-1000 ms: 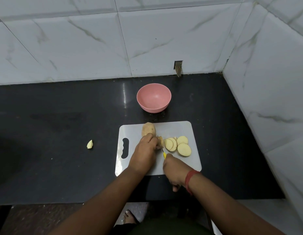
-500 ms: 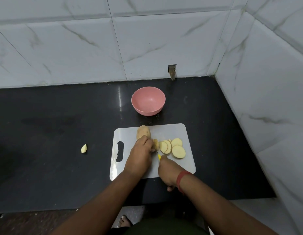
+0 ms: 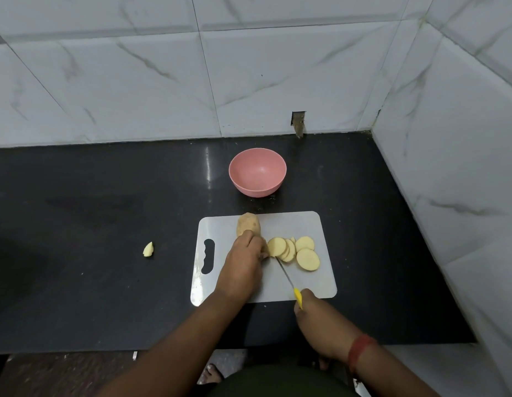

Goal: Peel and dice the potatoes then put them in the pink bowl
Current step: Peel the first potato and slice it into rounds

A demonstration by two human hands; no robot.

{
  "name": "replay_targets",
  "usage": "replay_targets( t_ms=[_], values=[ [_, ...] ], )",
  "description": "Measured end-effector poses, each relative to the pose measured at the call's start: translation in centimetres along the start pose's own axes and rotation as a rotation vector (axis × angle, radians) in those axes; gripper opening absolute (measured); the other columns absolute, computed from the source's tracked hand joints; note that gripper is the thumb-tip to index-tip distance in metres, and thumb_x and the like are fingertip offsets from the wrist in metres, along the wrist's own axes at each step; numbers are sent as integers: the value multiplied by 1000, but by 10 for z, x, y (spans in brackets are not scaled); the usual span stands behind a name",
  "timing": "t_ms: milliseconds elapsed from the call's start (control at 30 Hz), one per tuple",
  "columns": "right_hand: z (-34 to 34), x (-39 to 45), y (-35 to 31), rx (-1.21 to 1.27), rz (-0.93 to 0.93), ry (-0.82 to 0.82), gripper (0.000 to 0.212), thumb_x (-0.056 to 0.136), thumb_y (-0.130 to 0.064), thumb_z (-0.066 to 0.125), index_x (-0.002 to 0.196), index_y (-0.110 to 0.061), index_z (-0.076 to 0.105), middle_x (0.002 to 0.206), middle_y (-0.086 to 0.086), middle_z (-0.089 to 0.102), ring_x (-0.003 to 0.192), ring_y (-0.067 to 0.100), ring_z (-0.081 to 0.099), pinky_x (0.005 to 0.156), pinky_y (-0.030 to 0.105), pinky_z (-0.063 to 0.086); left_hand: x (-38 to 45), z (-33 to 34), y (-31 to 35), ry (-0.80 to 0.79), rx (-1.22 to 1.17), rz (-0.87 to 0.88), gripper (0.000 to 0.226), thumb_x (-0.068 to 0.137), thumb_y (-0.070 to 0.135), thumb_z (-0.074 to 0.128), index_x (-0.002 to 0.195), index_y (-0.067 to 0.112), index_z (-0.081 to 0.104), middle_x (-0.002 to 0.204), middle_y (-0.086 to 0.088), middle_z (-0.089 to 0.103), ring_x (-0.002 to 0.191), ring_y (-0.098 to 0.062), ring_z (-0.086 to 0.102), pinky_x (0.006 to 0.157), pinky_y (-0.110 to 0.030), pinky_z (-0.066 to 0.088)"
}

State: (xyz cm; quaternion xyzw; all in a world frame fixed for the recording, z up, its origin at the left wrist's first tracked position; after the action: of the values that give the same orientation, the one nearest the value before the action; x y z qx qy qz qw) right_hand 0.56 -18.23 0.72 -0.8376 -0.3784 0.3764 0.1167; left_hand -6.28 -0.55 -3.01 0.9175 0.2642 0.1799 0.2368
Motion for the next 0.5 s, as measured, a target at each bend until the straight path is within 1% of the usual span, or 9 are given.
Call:
replay_targets(
  t_ms=[67, 133, 200, 233, 267, 300, 367, 400, 500],
  values=[
    [-1, 0, 2, 38, 20, 15, 26, 103, -19, 30, 124, -6, 40, 76, -6, 41, 61, 5, 38, 56, 20, 35, -3, -2, 0, 14, -13, -7, 17, 89, -2, 63, 101, 9, 65, 102, -2, 57, 83, -15, 50, 68, -26, 42],
    [-4, 2, -3, 59, 22, -3, 25, 103, -21, 30, 122, -7, 40, 77, -6, 41, 62, 4, 38, 60, 25, 39, -5, -2, -1, 15, -15, -9, 18, 88, -3, 64, 102, 8, 64, 102, -5, 57, 82, -19, 52, 67, -29, 43],
    [-8, 4, -7, 78, 30, 9, 17, 104, -22, 30, 114, -12, 39, 76, -7, 40, 62, 5, 38, 69, 27, 40, -5, -2, -2, 15, -8, -6, 18, 87, -3, 64, 101, 7, 64, 101, -5, 57, 82, -22, 54, 66, -34, 47],
    [-10, 6, -9, 92, 25, 13, 11, 104, -22, 29, 109, -14, 36, 76, -7, 40, 63, 6, 40, 71, 27, 39, -5, -3, -3, 15, -4, -4, 18, 87, -3, 63, 101, 7, 64, 101, -5, 57, 83, -22, 54, 67, -35, 49],
    [-12, 5, -12, 107, 30, 7, 8, 104, -21, 30, 105, -15, 34, 75, -6, 40, 63, 9, 43, 68, 26, 40, -5, -4, -3, 16, 1, -2, 17, 87, -3, 63, 101, 8, 64, 101, -5, 57, 83, -21, 53, 68, -35, 49],
    [-13, 7, -13, 100, 26, 8, 7, 103, -19, 31, 103, -13, 34, 74, -4, 41, 62, 11, 45, 61, 24, 40, -4, -5, -4, 16, 7, 3, 17, 87, -2, 63, 101, 8, 64, 101, -5, 57, 84, -21, 53, 69, -34, 49],
    [-17, 6, -16, 94, 19, -1, 8, 102, -14, 33, 102, -8, 38, 72, 0, 43, 52, 11, 42, 43, 19, 31, -3, -6, -4, 9, 14, 14, 17, 88, -1, 65, 103, 7, 64, 103, -5, 58, 86, -20, 53, 71, -32, 49],
    [-19, 6, -17, 78, 21, -11, 7, 102, -12, 33, 102, -7, 38, 71, 2, 42, 50, 10, 39, 39, 19, 28, -2, -5, -4, 3, 14, 16, 17, 89, 1, 65, 105, 7, 64, 104, -5, 58, 87, -19, 53, 72, -31, 49],
    [-22, 9, -21, 92, 17, -15, 11, 102, -14, 32, 104, -6, 40, 72, 3, 43, 49, 10, 39, 36, 21, 29, -2, -4, -5, 6, -23, -3, 17, 90, 4, 66, 106, 8, 62, 105, -5, 57, 89, -19, 52, 75, -32, 49]
  ],
)
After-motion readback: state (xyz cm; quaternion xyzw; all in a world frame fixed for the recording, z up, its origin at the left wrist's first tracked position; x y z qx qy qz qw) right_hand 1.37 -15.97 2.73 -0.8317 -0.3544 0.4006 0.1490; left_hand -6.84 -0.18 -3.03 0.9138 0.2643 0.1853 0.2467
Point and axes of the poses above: each hand's wrist, its own x-axis towards the middle knuckle, its own z-axis out of the palm, y = z × x, the point moved 1 cm from there along x, towards the middle knuckle
